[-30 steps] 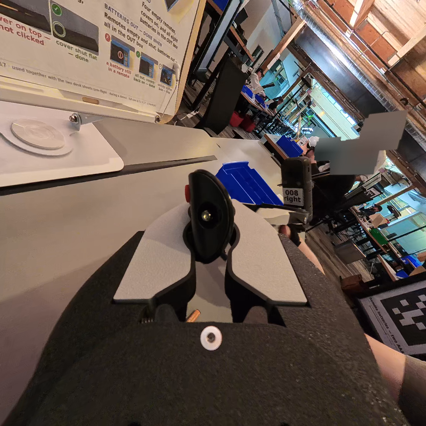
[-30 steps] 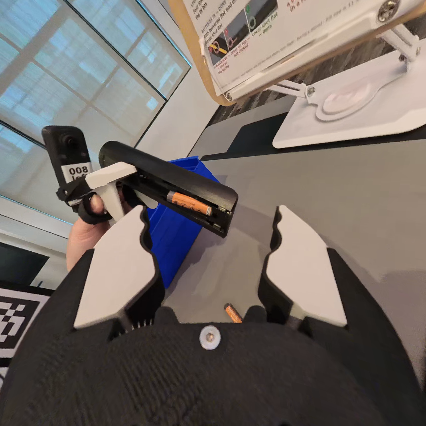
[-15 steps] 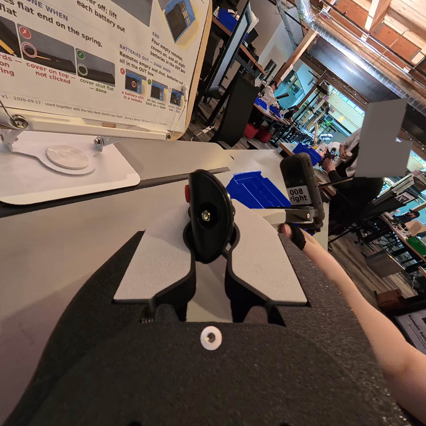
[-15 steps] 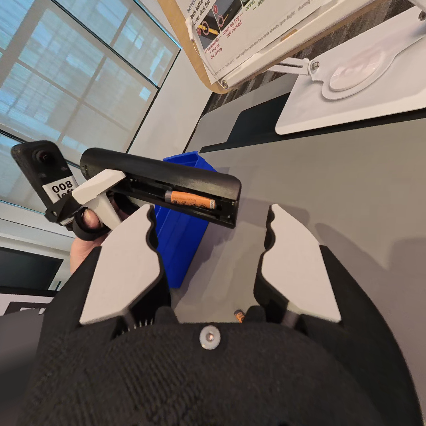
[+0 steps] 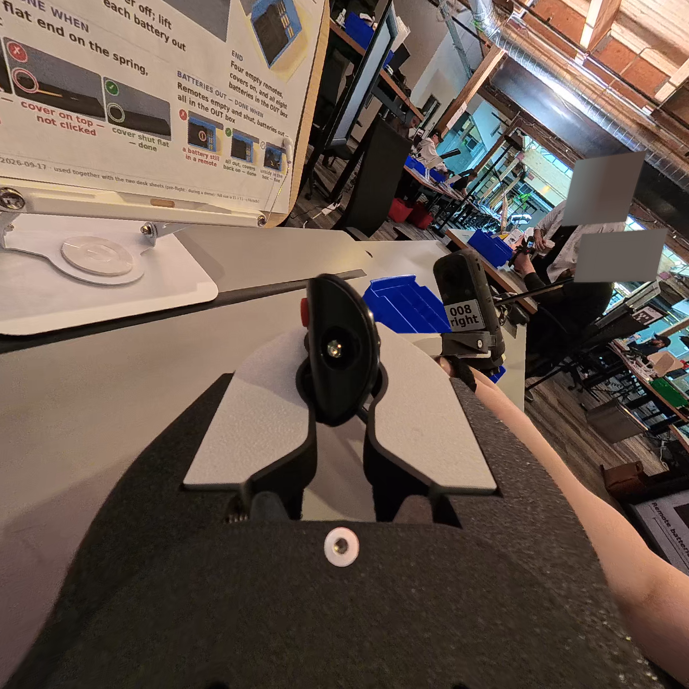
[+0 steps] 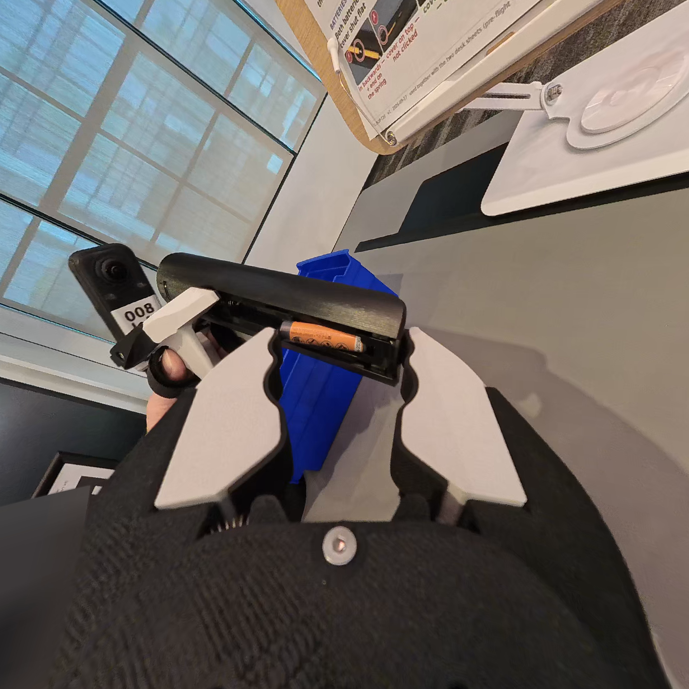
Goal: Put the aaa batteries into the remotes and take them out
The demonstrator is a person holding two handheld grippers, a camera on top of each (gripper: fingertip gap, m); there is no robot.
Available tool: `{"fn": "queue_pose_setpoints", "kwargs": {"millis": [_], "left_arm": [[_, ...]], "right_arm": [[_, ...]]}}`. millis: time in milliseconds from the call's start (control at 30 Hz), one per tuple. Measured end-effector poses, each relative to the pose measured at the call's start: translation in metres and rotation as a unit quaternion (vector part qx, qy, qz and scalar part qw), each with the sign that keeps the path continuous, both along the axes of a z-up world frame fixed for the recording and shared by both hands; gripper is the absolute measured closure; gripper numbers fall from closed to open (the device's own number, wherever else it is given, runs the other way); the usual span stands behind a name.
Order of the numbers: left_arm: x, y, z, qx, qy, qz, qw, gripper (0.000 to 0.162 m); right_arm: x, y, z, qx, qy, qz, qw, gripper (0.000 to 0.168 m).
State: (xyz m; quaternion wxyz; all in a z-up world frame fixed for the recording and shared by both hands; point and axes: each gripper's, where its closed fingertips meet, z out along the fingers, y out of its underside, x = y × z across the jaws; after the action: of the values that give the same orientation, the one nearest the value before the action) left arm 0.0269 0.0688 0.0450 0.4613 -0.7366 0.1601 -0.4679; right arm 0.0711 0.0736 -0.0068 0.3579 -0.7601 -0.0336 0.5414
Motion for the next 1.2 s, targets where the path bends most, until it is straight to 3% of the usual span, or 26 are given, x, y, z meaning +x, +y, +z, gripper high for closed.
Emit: {"fn": "queue_pose_setpoints", "kwargs": {"millis": [733, 867, 1067, 1200], "left_arm": [[0.008, -0.014, 0.02, 0.049, -0.01, -0.022, 0.999, 0.136], [0.005, -0.017, 0.026, 0.02, -0.061, -0.044, 0.997, 0.137], [0.0, -0.015, 0.029, -0.002, -0.099, -0.053, 0.994, 0.137], [-0.005, -0.018, 0.036, -0.015, -0.136, -0.072, 0.988, 0.137]], "right_arm": [[0.005, -0.004, 0.016, 0.064, -0.034, 0.006, 0.997, 0.109], [0.001, -0.014, 0.031, 0.08, 0.018, 0.038, 0.996, 0.115], [0.001, -0.019, 0.04, 0.112, 0.02, 0.044, 0.993, 0.117], [-0.001, -0.029, 0.052, 0.123, 0.062, 0.074, 0.988, 0.129]]}}
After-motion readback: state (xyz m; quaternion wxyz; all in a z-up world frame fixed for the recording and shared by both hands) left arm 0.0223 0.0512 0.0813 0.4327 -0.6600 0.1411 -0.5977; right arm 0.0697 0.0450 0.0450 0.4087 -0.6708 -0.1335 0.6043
